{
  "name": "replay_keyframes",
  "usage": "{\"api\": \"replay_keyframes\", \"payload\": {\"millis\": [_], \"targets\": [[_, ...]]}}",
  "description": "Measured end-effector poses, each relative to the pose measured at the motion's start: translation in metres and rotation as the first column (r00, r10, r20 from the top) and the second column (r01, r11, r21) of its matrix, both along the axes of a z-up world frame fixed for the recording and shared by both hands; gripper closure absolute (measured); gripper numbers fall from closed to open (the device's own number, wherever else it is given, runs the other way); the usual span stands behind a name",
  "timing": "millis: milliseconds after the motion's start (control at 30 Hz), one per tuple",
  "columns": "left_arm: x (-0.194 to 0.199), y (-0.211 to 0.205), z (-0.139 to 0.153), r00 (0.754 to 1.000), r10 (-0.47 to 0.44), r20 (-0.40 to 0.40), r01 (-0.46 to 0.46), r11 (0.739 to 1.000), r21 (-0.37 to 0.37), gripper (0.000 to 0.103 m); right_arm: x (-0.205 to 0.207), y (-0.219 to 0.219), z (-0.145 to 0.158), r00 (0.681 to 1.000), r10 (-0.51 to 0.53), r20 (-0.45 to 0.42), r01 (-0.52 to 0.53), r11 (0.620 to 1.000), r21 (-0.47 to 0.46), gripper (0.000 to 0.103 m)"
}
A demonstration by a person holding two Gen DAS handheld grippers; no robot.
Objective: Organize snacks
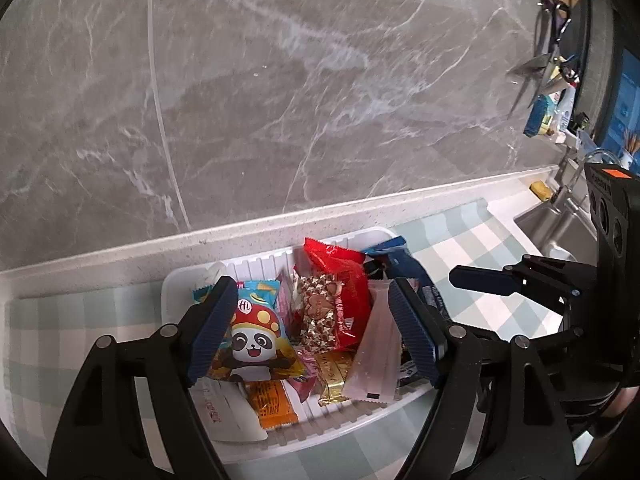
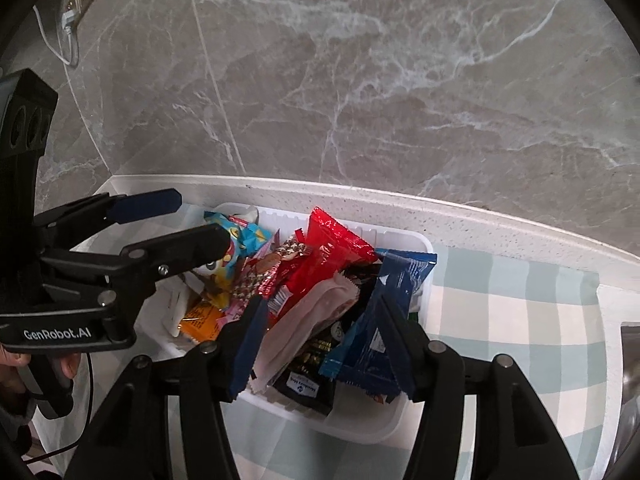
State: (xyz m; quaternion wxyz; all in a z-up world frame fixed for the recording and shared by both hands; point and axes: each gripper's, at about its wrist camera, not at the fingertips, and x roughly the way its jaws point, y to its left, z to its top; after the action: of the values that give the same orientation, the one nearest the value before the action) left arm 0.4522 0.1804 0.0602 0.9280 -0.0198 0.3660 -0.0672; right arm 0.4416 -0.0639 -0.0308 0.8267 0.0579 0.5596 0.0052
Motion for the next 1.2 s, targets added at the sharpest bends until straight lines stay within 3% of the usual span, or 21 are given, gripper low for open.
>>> {"api": "replay_keyframes", "payload": {"millis": [467,633,800,1200], "targets": [[-0.05,-0.018,0.054,0.991,0.023,0.135,-0.035,0.996,0.086,0.026,-0.037,0.01,0.032,0.998,-0.038,0.044,0.037,0.999,0.02,0.041],[-0.075,-0.03,0.074,0.979,0.045,0.199,-0.084,0.978,0.19,0.026,-0.055,0.011,0.048,0.997,-0.055,0.059,0.053,0.998,0.033,0.041],[-0.101,-0.037,0.084,0.968,0.066,0.241,-0.124,0.964,0.234,0.016,-0.075,0.008,0.06,0.994,-0.083,0.068,0.08,0.996,0.05,0.04],[-0.13,-0.04,0.079,0.977,0.131,0.167,-0.17,0.955,0.244,0.014,-0.124,0.005,0.075,0.985,-0.161,0.066,0.154,0.983,0.098,0.04]]}}
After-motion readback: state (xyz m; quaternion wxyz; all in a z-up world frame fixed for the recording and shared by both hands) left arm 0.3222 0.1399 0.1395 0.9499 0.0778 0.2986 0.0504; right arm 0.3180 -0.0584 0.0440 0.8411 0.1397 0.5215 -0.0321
